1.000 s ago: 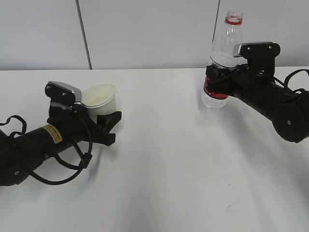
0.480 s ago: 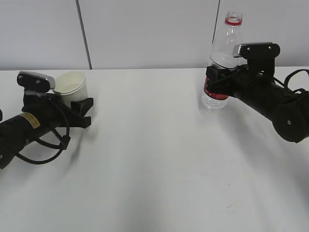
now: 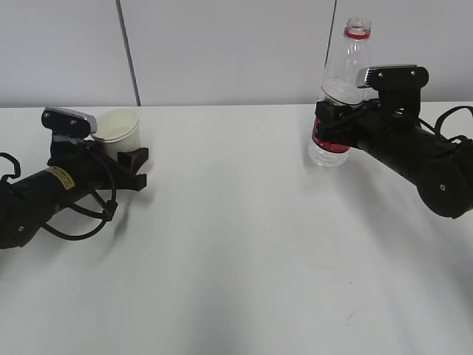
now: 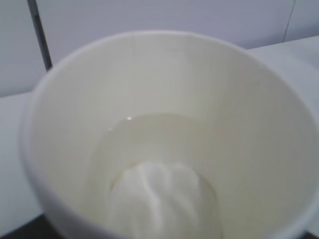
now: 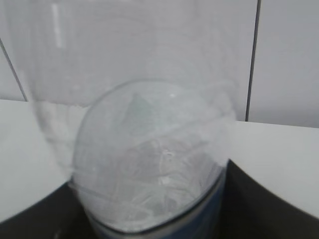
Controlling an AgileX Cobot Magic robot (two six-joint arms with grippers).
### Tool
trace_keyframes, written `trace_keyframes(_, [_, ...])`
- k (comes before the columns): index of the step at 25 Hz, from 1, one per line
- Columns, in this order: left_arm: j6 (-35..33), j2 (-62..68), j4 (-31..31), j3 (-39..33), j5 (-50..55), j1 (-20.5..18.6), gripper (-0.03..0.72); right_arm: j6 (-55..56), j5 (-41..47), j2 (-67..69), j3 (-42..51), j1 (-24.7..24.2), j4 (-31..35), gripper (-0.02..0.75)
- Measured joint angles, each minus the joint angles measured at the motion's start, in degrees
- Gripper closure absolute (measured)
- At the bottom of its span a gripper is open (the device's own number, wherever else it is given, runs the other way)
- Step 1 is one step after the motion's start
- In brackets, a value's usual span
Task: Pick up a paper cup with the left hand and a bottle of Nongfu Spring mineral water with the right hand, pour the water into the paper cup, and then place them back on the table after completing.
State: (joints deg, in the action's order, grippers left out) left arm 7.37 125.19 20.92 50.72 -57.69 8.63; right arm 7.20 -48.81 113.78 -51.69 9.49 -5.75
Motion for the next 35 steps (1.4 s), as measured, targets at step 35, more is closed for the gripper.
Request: trace_keyframes(35, [0.0, 5.73, -2.01, 1.47, -3.36, 0.0, 0.188, 0.0, 0.13, 0.0, 0.0, 0.0, 0.0, 0.327])
